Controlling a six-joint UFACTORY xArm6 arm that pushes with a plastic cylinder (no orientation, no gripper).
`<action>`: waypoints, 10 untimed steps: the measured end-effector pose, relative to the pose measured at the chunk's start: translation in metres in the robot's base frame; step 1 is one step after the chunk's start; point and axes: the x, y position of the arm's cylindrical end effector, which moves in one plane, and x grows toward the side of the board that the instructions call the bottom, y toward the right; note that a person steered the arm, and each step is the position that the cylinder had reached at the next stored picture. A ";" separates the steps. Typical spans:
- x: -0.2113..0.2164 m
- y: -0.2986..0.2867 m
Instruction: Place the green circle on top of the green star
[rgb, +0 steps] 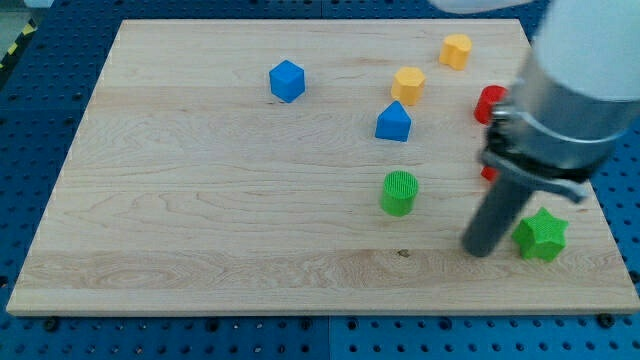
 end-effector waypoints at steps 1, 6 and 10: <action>-0.002 -0.090; -0.061 -0.085; -0.053 -0.042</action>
